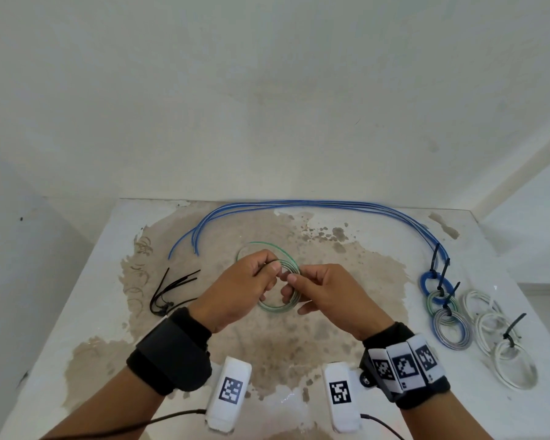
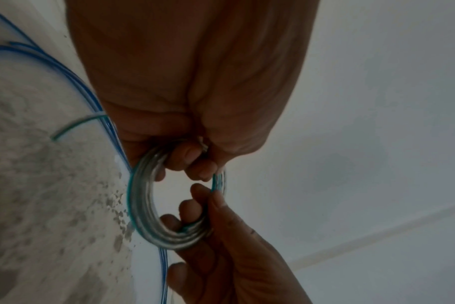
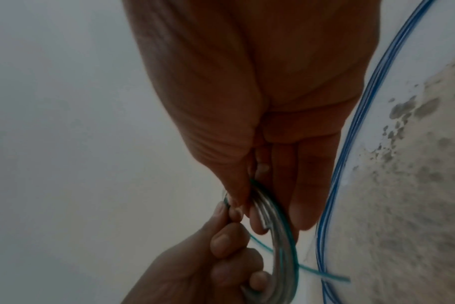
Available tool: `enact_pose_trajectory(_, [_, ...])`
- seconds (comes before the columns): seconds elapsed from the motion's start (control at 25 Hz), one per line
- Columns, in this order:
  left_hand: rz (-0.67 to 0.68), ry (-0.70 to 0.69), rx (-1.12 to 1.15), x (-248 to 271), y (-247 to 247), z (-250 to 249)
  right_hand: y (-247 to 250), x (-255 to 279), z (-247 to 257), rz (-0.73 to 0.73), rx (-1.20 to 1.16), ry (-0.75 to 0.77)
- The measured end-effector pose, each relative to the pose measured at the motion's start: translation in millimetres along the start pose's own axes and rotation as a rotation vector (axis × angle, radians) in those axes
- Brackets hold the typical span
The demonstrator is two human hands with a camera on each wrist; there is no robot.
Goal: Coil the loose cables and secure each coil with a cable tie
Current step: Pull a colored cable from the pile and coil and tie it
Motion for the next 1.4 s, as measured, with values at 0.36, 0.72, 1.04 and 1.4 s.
enact_pose_trajectory(0.36, [-0.365,-0.05,-0.499,7.6,36.3,-12.7,18.6,7.8,-0.8,-0.017,0.116,-0.021])
enact_pose_trajectory(0.72, [-0.14,-0.06,-0.103,-7.1,22.2,-5.9,23.4,6.8,4.6,-0.023,0.015,-0.025])
enact_pose_trajectory(1.04, [0.214,0.191,0.256,-1.7,2.1,20.1,12.8,5.2,-7.3,0.086,-0.169,-0.146])
enact_pose_trajectory(1.4, [0.272,0.229,0.303,-3.9,-10.9,23.6,14.8,2.3,-12.5,0.077,-0.2,-0.191])
Point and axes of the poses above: each hand's wrist, its own x-axis away from the middle knuckle, its own y-axis out of the back of the hand, z = x × y, the point moved 9 cm from there along -x, towards the middle knuckle, and after that the axes turned 11 degrees about -x, right-handed, at the moved point
